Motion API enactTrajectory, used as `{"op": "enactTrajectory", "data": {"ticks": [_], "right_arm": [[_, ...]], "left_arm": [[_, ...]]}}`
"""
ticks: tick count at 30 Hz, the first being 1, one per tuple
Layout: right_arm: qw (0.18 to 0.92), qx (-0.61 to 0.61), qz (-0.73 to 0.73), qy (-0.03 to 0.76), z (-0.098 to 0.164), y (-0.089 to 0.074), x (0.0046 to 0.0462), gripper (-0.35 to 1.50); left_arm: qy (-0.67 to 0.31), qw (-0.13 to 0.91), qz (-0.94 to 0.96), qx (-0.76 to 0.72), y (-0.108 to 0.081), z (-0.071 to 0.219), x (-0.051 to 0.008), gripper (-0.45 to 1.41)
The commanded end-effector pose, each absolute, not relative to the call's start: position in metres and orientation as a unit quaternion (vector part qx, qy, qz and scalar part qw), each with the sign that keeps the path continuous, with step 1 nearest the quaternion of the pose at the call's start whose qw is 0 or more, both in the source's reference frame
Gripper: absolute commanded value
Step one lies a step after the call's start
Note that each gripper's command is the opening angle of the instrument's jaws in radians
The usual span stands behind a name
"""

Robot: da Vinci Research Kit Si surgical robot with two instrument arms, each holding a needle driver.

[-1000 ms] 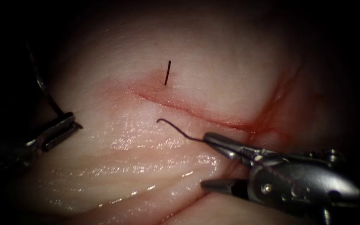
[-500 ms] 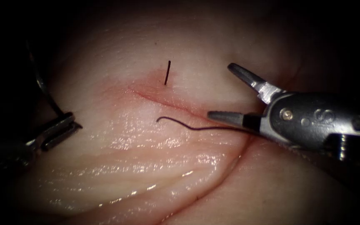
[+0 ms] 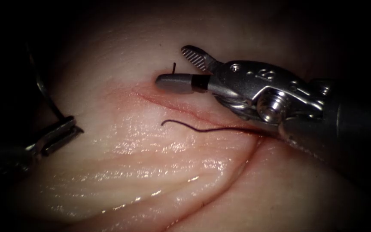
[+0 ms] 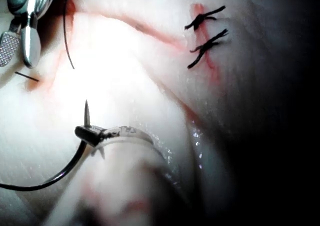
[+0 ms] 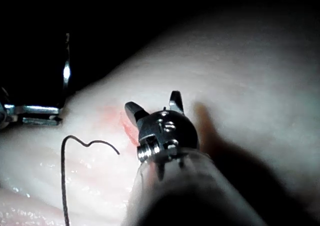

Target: Wound Closure

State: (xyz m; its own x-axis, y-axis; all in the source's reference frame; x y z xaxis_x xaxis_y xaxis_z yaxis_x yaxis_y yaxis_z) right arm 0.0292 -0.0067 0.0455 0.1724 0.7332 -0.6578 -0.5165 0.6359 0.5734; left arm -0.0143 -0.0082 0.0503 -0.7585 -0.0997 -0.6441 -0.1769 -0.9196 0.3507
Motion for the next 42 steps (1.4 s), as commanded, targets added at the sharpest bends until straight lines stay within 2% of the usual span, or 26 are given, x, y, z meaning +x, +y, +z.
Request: {"op": "enactTrajectory", "data": {"ticks": [1,5,7,8,11,16,17,18,19,20,26,42], "right_arm": [[0.756,0.109,0.414,0.495,0.0464,-0.0062,0.0299,1.18],[0.748,0.121,0.426,0.495,0.0474,-0.0064,0.03,1.15],[0.744,0.126,0.426,0.499,0.0478,-0.0068,0.0301,1.03],[0.741,0.134,0.425,0.502,0.0482,-0.0071,0.0301,0.91],[0.738,0.141,0.427,0.503,0.0485,-0.0073,0.0301,0.83],[0.73,0.16,0.433,0.504,0.0486,-0.0077,0.0303,0.46],[0.728,0.163,0.434,0.505,0.0486,-0.0077,0.0303,0.32],[0.727,0.165,0.436,0.504,0.0485,-0.0078,0.0303,-0.04],[0.726,0.167,0.438,0.504,0.0485,-0.0078,0.0303,-0.3],[0.723,0.171,0.441,0.503,0.0485,-0.0078,0.0303,-0.35],[0.718,0.161,0.467,0.49,0.0488,-0.0072,0.0301,-0.35],[0.674,0.152,0.489,0.532,0.045,-0.0049,0.0285,-0.35]], "left_arm": [[0.2,0.021,0.916,-0.348,-0.0082,0.0509,-0.0148,-0.45],[0.2,0.021,0.916,-0.347,-0.0082,0.0509,-0.0149,-0.45],[0.2,0.021,0.916,-0.347,-0.0082,0.0509,-0.0149,-0.45],[0.2,0.021,0.916,-0.347,-0.0082,0.0509,-0.0149,-0.45],[0.2,0.021,0.916,-0.347,-0.0082,0.0509,-0.0149,-0.45],[0.2,0.021,0.916,-0.347,-0.0082,0.0509,-0.0149,-0.45],[0.2,0.021,0.916,-0.347,-0.0082,0.0509,-0.0149,-0.45],[0.2,0.021,0.916,-0.347,-0.0082,0.0509,-0.0149,-0.45],[0.2,0.021,0.916,-0.347,-0.0082,0.0509,-0.0149,-0.45],[0.2,0.021,0.916,-0.347,-0.0082,0.0509,-0.0149,-0.45],[0.2,0.021,0.916,-0.347,-0.0082,0.0509,-0.0149,-0.45],[0.2,0.021,0.916,-0.347,-0.0082,0.0509,-0.015,-0.45]]}}
